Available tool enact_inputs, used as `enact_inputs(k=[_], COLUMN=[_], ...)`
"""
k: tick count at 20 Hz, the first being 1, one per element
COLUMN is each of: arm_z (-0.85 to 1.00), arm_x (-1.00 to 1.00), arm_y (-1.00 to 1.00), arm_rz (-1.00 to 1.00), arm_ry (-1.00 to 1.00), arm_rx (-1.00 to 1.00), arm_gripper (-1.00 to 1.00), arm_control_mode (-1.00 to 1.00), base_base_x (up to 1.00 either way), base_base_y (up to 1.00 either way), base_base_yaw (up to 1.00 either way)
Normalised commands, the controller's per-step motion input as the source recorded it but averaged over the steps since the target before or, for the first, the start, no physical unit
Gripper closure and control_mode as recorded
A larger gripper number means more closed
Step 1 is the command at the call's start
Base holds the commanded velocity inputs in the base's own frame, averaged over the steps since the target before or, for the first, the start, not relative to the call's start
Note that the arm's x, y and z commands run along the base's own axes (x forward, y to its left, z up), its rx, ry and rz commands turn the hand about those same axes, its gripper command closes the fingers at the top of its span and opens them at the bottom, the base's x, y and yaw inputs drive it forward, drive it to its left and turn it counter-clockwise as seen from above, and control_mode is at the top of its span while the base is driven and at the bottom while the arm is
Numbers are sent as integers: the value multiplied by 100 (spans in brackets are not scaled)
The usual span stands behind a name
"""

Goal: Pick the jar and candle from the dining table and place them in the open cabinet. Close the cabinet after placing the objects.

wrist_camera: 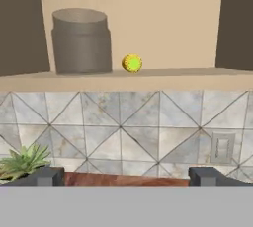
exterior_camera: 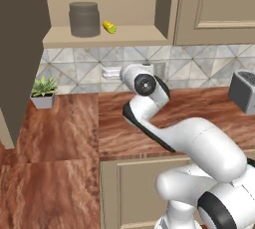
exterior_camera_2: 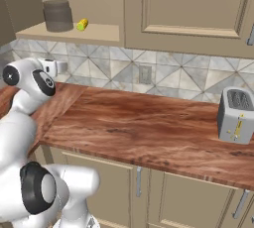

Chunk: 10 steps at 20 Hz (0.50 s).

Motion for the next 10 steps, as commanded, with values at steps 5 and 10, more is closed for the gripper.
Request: enact_inputs(k=[5, 10], arm_z=[-42, -32], arm_x=[-30, -21], arm_y=[0, -4], arm_rz=[7, 6], arm_ry=[30, 35], arm_rx=[0, 0], arm_gripper=[-100, -100], arm_control_mode=[-100, -100], base_base_x=[0, 0], base_base_y=[0, 0], base_base_yaw=[0, 0])
